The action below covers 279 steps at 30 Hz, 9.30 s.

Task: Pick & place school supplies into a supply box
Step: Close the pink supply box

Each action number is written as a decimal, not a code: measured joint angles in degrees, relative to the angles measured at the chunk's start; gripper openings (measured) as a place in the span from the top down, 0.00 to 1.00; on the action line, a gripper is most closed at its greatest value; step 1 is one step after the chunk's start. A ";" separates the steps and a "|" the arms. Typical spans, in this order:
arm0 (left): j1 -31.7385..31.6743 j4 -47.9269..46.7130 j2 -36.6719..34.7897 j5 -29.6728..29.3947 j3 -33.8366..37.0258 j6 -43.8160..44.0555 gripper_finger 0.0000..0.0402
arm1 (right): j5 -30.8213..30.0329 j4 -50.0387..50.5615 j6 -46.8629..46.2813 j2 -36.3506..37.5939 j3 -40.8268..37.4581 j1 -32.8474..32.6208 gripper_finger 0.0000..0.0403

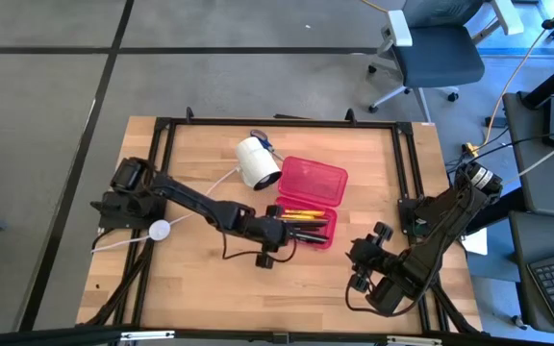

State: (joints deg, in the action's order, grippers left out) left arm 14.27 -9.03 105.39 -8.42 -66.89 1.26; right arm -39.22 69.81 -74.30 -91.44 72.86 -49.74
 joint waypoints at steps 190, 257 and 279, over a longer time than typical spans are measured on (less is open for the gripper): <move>14.91 -1.42 5.19 -8.10 -2.35 16.24 0.79 | 44.69 -87.52 41.74 27.45 -49.04 37.09 0.57; 10.45 -11.75 -2.79 -4.59 1.86 28.17 0.85 | 34.63 -94.78 40.26 -1.44 -38.07 23.98 0.57; 11.58 -8.92 -1.30 -4.08 1.79 32.21 0.87 | 31.00 -80.86 43.34 -1.62 -32.26 25.20 0.57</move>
State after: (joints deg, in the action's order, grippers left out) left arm 25.86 -17.95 104.09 -12.50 -65.10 33.47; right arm -8.21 -11.05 -30.96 -93.06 40.60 -24.53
